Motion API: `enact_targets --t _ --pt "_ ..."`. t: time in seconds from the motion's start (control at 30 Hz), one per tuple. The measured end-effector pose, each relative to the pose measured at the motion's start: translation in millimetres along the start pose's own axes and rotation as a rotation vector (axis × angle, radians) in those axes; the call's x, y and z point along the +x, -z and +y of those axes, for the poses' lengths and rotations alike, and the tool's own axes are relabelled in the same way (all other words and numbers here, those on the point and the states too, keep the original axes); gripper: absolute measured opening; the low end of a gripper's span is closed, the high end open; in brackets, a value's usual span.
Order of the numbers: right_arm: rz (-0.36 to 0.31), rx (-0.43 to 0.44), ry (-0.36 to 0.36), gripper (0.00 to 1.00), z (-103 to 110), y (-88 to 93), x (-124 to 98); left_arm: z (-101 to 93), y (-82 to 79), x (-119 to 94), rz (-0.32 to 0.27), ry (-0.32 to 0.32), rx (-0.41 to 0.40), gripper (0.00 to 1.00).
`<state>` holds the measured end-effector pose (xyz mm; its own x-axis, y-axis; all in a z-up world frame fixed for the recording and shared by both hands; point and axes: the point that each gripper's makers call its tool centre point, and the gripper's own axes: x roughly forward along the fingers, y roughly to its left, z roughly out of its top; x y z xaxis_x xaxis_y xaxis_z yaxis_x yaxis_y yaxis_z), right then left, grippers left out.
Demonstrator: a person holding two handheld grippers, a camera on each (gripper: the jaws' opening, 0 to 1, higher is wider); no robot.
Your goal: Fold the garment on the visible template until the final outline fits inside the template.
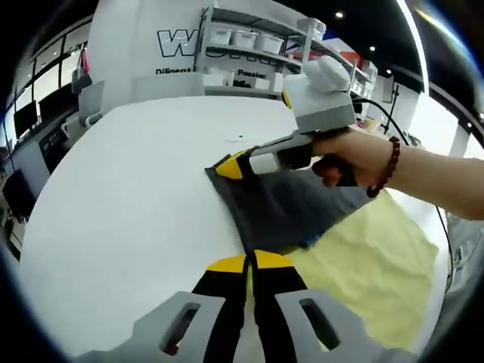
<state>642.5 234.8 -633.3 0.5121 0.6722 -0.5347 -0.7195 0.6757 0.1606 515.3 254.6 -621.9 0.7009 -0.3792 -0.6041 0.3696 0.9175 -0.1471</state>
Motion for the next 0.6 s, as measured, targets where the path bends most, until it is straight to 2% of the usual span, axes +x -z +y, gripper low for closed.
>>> enact_targets --t 0.2,0.27,0.3,0.4,0.5,0.6 --pt "-0.041 -0.008 -0.032 0.0 9 -6.5 3 1.2 1.0 0 0.018 -0.025 0.0 0.01" --pt "-0.064 0.019 -0.031 0.0 8 -11.7 0 5.6 4.4 -2 0.033 -0.034 0.005 0.01" --pt "-0.082 0.04 -0.024 0.0 7 -15.3 -2 7.2 6.9 -3 0.047 -0.042 0.003 0.04" --pt "-0.11 0.075 -0.015 0.19 1 -23.0 -11 12.4 12.7 -6 0.054 -0.063 0.001 0.21" --pt "-0.12 0.083 -0.009 0.32 -1 -28.8 -19 10.0 11.0 -8 0.037 -0.06 -0.012 0.31" --pt "-0.125 0.11 -0.01 0.46 -2 -31.4 -26 5.8 9.1 -9 0.036 -0.058 0.018 0.39"
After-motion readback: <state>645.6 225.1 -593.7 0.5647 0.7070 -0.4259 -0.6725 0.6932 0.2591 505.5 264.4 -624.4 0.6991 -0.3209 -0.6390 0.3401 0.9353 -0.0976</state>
